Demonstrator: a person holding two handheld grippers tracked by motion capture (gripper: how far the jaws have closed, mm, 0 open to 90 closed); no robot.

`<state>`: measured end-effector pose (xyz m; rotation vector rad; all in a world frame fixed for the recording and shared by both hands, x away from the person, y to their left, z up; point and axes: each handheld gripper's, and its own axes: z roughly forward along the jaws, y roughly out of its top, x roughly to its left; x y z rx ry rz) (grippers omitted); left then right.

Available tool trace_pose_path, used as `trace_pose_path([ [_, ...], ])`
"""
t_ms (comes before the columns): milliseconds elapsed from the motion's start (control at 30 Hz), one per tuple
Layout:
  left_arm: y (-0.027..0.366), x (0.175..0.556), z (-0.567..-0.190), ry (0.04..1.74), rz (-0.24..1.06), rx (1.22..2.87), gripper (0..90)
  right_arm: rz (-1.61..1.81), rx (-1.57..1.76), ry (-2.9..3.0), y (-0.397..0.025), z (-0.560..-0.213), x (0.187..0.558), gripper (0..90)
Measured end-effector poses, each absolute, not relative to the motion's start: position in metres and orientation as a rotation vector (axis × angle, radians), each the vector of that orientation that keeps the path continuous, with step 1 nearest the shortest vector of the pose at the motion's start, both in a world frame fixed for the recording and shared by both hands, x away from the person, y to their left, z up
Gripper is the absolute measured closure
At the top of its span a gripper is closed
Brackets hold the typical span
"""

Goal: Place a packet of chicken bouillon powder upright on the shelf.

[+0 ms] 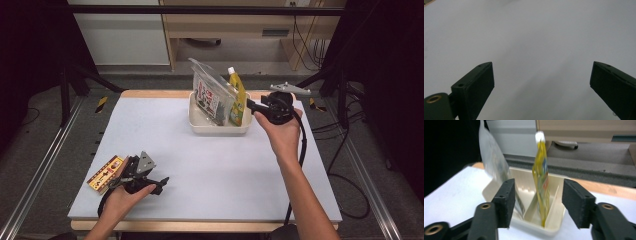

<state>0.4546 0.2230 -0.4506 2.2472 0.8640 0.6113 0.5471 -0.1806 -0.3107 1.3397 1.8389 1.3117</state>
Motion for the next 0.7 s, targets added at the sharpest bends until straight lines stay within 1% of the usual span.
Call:
trace_pose_path([
  [67,0.225,0.455,-0.45,0.863,0.609,2.248,5.0,1.298,1.337,1.841,-0.183,-0.32,0.538,38.4],
  [133,0.226,0.455,-0.45,0.863,0.607,2.244,4.7,1.298,1.334,1.839,-0.184,-0.323,0.535,37.4],
  [167,0.227,0.455,-0.449,0.864,0.613,2.244,4.2,1.285,1.328,1.848,-0.184,-0.328,0.531,34.7],
  [200,0.227,0.455,-0.449,0.864,0.613,2.244,4.2,1.285,1.328,1.848,-0.184,-0.328,0.531,34.7],
  [300,0.23,0.455,-0.447,0.861,0.613,2.247,4.2,1.249,1.302,1.868,-0.182,-0.336,0.524,30.6],
  [400,0.233,0.455,-0.444,0.854,0.621,2.252,4.2,1.244,1.292,1.869,-0.181,-0.344,0.517,25.3],
  [467,0.234,0.456,-0.443,0.856,0.623,2.245,4.3,1.241,1.289,1.869,-0.18,-0.347,0.515,24.2],
  [500,0.236,0.456,-0.442,0.864,0.63,2.238,4.6,1.226,1.279,1.881,-0.179,-0.357,0.51,21.6],
  [600,0.237,0.456,-0.441,0.865,0.638,2.242,4.8,1.222,1.286,1.888,-0.179,-0.366,0.507,21.0],
  [633,0.237,0.456,-0.44,0.867,0.642,2.237,4.9,1.224,1.288,1.894,-0.18,-0.376,0.503,18.5],
  [667,0.237,0.456,-0.44,0.872,0.642,2.231,4.9,1.224,1.288,1.894,-0.18,-0.376,0.503,18.5],
  [700,0.238,0.456,-0.44,0.873,0.645,2.237,4.9,1.218,1.293,1.909,-0.182,-0.386,0.501,17.6],
])
